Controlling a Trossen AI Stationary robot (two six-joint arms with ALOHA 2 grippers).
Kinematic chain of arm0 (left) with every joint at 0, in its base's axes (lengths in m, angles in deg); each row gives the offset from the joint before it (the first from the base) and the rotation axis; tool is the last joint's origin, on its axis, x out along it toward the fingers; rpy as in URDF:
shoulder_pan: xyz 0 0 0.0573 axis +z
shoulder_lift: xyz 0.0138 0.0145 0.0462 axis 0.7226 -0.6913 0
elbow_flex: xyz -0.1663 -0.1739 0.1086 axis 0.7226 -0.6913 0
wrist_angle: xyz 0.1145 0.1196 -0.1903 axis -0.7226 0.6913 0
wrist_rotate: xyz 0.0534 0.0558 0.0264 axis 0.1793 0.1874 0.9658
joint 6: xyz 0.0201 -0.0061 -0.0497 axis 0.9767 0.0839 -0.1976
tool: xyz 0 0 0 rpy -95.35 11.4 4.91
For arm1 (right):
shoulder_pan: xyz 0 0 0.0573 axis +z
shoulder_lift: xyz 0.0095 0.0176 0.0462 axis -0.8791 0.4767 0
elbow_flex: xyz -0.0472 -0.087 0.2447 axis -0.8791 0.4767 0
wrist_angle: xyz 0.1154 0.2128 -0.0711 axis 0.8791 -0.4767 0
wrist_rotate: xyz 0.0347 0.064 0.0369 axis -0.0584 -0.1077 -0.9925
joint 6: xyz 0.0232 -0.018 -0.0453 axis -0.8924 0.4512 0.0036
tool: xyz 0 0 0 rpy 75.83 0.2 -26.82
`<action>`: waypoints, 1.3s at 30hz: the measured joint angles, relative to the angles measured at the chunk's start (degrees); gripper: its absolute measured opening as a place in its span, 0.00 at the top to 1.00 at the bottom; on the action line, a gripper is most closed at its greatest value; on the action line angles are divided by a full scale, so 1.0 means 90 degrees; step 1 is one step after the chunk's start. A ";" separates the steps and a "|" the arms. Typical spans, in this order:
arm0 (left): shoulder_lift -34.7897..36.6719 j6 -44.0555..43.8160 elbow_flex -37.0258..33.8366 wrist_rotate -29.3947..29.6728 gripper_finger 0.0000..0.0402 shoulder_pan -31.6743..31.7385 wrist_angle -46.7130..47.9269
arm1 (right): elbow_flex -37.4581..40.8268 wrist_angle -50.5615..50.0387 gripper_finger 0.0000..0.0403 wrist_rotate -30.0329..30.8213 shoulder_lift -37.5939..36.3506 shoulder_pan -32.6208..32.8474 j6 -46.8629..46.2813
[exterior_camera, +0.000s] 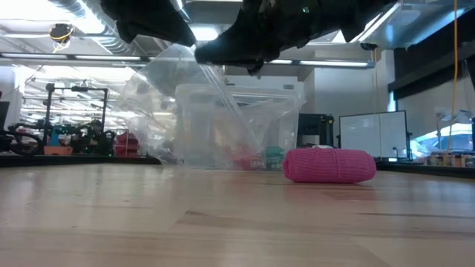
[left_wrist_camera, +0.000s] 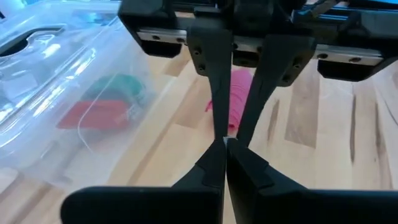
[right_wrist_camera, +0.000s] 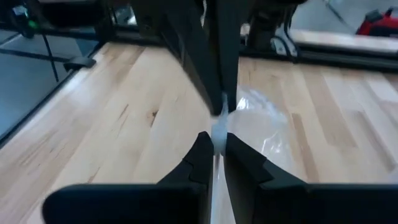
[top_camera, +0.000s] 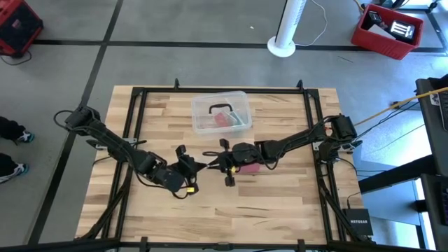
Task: Roll bandage
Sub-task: Open the transparent zip bag
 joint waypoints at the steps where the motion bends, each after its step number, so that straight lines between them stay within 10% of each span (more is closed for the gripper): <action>1: 0.0000 0.0001 -0.0001 0.0003 1.00 0.0000 0.0000 | 0.0000 -0.0122 0.92 0.0000 -0.0002 0.0001 -0.0017; 17: 0.0012 -0.0510 -0.0032 -0.0342 0.98 -0.0039 0.0052 | 0.0041 -0.1004 0.92 0.0046 0.0029 0.0015 0.0003; 39: -0.0649 -0.0137 -0.0044 -0.0991 0.64 0.0450 -0.0261 | 0.0041 -0.0878 0.92 0.0053 0.0025 0.0007 -0.0010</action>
